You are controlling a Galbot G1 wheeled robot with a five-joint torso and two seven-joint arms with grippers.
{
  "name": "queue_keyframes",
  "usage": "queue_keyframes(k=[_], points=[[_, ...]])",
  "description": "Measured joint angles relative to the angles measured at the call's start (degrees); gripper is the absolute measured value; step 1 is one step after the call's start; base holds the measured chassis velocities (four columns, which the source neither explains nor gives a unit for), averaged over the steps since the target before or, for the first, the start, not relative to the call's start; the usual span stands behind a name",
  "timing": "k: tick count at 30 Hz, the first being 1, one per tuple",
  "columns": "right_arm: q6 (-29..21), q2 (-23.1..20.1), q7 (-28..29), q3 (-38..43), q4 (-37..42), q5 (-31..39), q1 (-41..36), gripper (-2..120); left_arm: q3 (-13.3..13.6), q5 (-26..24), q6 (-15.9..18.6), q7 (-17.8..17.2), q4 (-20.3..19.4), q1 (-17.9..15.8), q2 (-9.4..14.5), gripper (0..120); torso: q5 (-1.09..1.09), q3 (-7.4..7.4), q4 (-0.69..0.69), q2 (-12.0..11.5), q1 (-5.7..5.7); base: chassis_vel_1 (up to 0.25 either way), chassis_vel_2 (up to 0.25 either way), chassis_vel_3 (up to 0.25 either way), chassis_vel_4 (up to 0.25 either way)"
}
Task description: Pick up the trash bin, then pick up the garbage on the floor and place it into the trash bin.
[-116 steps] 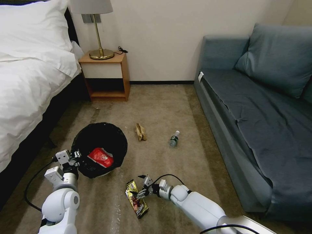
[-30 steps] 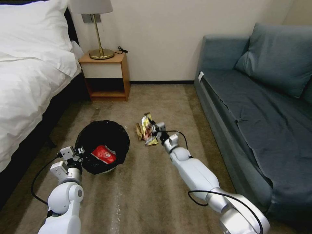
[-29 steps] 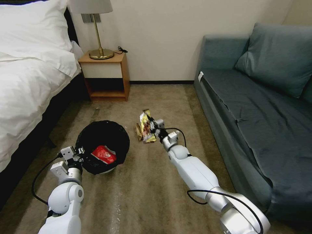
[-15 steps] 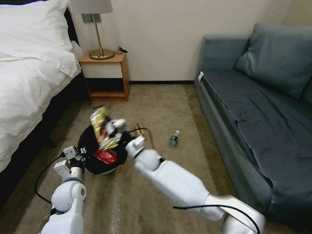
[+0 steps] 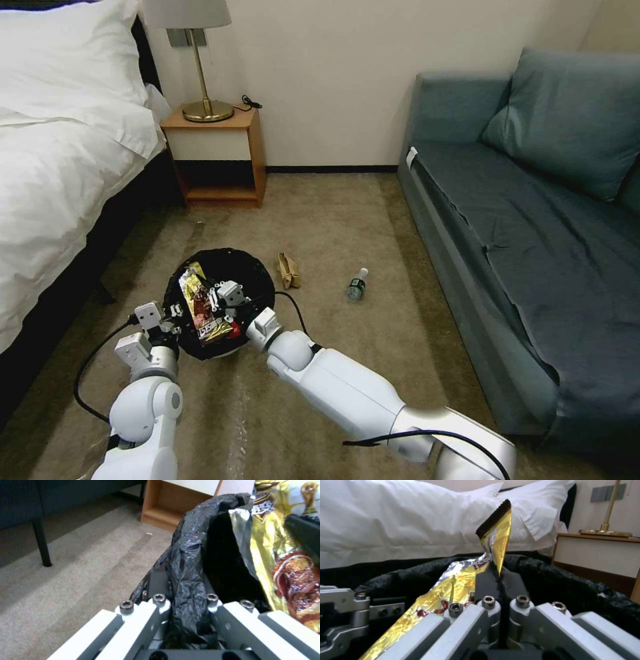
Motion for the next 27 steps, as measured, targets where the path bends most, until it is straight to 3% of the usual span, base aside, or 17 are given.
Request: queue_keyframes(k=[6, 8, 21, 25, 27], points=[[-1.5, -0.1, 0.0, 0.8, -0.4, -0.6, -0.1, 0, 0.3, 0.3, -0.1, 0.1, -0.5, 0.7, -0.2, 5, 0.00, 0.00, 0.01, 0.0, 0.00, 0.000, 0.000, 0.000, 0.000], [-2.0, -0.2, 0.1, 1.0, -0.2, -1.0, -0.3, 5, 0.2, 0.3, -0.1, 0.1, -0.5, 0.7, -0.2, 5, 0.00, 0.00, 0.00, 0.0, 0.00, 0.000, 0.000, 0.000, 0.000], [-2.3, -0.8, 0.2, 2.3, 1.0, -1.4, -0.4, 56, -0.2, 0.1, -0.1, 0.0, 0.3, -0.3, 0.3, 5, 0.00, 0.00, 0.01, 0.0, 0.00, 0.000, 0.000, 0.000, 0.000], [-2.3, -0.8, 0.2, 2.5, 1.2, -1.4, -0.3, 65, -0.2, 0.1, -0.1, 0.0, 0.6, -0.5, 0.3, 5, 0.00, 0.00, 0.01, 0.0, 0.00, 0.000, 0.000, 0.000, 0.000], [-2.3, -1.0, 0.2, 3.2, 1.8, -1.4, -0.2, 77, -0.3, 0.1, -0.1, 0.0, 0.9, -0.7, 0.3, 5, 0.00, 0.00, 0.01, 0.0, 0.00, 0.000, 0.000, 0.000, 0.000]])
